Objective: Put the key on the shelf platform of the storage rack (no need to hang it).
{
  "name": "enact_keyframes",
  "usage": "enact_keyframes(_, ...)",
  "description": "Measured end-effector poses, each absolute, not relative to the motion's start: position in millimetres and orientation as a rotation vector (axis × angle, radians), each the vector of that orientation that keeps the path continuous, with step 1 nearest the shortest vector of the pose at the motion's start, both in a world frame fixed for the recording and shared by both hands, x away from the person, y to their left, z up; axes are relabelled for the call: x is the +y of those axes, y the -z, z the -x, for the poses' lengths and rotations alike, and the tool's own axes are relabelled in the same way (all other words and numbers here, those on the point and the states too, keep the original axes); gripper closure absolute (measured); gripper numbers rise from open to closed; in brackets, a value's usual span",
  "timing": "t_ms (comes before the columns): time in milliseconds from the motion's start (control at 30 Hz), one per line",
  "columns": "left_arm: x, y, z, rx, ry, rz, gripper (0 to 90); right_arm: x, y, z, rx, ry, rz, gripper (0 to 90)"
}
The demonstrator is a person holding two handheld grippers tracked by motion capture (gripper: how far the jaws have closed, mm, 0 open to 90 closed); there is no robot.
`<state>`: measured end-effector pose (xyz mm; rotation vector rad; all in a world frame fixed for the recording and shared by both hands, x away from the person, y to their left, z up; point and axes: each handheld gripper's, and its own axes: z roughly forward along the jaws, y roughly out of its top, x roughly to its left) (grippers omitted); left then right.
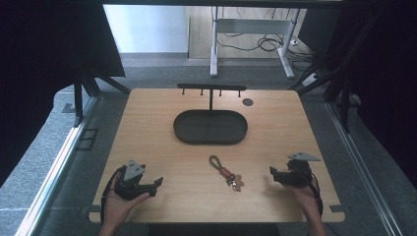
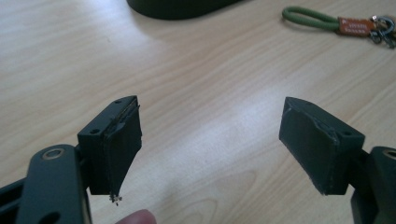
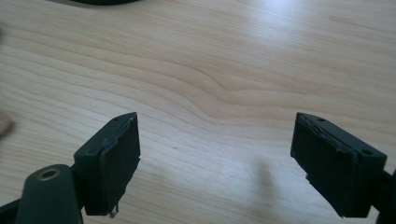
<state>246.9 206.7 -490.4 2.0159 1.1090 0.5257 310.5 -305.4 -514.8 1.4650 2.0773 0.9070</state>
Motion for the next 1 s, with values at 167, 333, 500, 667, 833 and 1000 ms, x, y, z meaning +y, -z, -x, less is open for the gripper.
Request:
enact_keyframes(167,206,492,-251,1.135,-0.538,-2.004,21.3,-300,518,-308,2.115,-0.887,-1.415,16.4)
enact_keyframes(333,203,501,-253,1.138,-0.520,-2.040,21.2,-308,517,-309,2.094,-0.899,-1.441,17.0)
enact_keyframes(500,195,502,-252,1.130,-0.506,-2.057,20.5,-316,516,-305,2.074,-0.873,-1.421,22.0)
enact_keyframes(667,193,499,-250,1.112,-0.507,-2.050,19.4,-317,519,-303,2.107,-0.885,-1.406,24.0)
enact_keyframes(833,198,501,-251,1.134,-0.499,-2.037,19.1,-313,520,-304,2.127,-0.898,-1.387,26.0)
enact_keyframes(1000,197,498,-247,1.087,-0.479,-2.051,19.1,-311,520,-304,2.141,-0.910,-1.377,28.9)
